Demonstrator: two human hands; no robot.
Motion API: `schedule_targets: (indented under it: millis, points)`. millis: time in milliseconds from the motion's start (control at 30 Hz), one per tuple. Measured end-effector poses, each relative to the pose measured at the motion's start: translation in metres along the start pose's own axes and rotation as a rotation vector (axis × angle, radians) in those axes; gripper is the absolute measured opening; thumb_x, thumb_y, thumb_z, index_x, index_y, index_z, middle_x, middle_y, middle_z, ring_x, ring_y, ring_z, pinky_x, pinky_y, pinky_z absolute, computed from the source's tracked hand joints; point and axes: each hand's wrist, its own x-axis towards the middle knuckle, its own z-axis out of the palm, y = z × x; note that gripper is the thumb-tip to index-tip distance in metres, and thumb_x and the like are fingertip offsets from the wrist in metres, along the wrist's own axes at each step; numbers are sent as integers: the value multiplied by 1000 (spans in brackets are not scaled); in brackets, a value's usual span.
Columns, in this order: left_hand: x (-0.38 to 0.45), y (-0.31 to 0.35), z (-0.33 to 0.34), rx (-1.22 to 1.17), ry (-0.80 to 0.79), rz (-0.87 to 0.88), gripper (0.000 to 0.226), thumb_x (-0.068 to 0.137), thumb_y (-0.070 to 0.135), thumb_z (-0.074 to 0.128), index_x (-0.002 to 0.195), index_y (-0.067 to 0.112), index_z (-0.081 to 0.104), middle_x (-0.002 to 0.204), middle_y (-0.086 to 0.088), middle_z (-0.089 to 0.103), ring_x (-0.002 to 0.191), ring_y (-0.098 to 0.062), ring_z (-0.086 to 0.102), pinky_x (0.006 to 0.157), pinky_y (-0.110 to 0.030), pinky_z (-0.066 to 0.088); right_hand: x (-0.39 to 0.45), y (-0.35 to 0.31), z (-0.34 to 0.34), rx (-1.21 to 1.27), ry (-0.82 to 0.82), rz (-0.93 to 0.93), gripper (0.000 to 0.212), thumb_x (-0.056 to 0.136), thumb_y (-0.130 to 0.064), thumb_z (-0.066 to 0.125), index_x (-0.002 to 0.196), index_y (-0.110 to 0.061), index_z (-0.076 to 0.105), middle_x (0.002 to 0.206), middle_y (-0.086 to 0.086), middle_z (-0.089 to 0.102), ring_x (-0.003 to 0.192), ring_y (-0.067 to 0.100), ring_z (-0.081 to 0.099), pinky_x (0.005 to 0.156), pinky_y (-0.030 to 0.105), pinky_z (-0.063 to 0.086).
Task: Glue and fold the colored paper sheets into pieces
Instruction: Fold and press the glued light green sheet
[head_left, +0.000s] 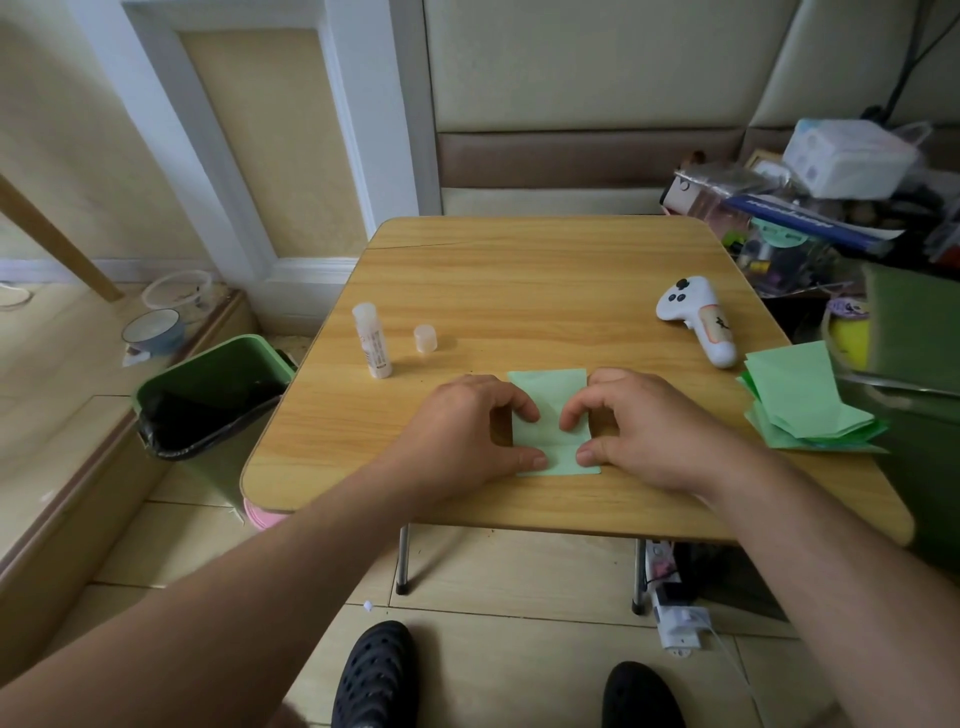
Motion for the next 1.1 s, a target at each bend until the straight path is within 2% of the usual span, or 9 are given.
schedule_targets:
  millis: [167,300,433,567,700,833,933,1100]
  points:
    - [0,-1,0,-4,-7,-1,46,69,52,90,108,39,70,94,25,56,93,2,48,79,-2,33,-1,-1,0,-14,0,-1,30,79,-30,90,102,-39,73,102,-18,56,95,-2,51,80,21,40]
    - [0,-1,0,2,-18,1,47,70,53,90,110,41,68,96,25,55,95,1,47,78,-4,33,-2,-1,-1,-12,1,-2,30,77,-31,90,100,-39,72,102,-19,54,94,-4,49,75,11,34]
    - [1,-1,0,0,-20,20,46,71,52,89,110,40,68,99,24,56,100,-3,49,80,-4,32,-3,-5,4,-12,22,-18,25,79,-41,88,94,-35,69,100,-16,51,91,-6,46,71,9,31]
    - [1,-2,-1,8,-23,18,47,71,52,89,112,40,68,99,25,55,102,-4,48,81,-5,32,-1,-5,5,-14,4,-24,28,75,-39,90,86,-34,66,98,-18,48,95,-3,44,77,21,34]
    - [3,-5,-6,7,-48,-28,50,70,50,91,114,41,69,96,30,54,109,-6,49,92,-24,41,-1,1,-3,11,-22,0,30,72,-31,93,86,-35,67,106,-20,52,104,-2,46,88,25,36]
    - [3,-7,-9,-5,-49,-42,49,70,46,91,113,42,69,95,30,56,113,-8,50,99,-32,45,-1,1,-4,15,-12,-20,29,74,-28,92,89,-35,69,105,-17,54,101,-2,48,82,13,36]
    - [3,-1,-2,-14,0,-34,42,70,47,86,107,47,66,94,26,59,112,-10,49,102,-40,45,1,-2,3,6,34,-22,20,82,-34,86,90,-35,68,98,-16,51,97,4,46,79,21,35]
    - [7,1,3,-18,34,-50,40,69,53,85,100,50,61,92,26,60,110,-12,49,100,-44,45,4,-10,16,1,69,-30,17,88,-40,80,84,-39,63,91,-14,44,107,10,42,93,35,41]
